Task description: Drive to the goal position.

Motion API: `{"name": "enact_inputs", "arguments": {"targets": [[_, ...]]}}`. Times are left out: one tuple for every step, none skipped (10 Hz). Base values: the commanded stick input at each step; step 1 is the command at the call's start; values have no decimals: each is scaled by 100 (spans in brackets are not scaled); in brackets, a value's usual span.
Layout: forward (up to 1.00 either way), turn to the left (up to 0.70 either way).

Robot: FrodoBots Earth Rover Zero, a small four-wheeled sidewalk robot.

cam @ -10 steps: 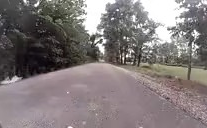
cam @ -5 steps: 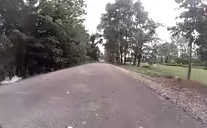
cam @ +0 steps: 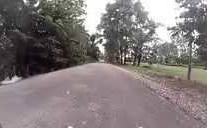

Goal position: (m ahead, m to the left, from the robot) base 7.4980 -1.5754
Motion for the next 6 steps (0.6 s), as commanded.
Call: {"name": "enact_inputs", "arguments": {"targets": [[6, 1], [6, 1], [7, 1], [7, 1], [8, 1], [88, 1]]}}
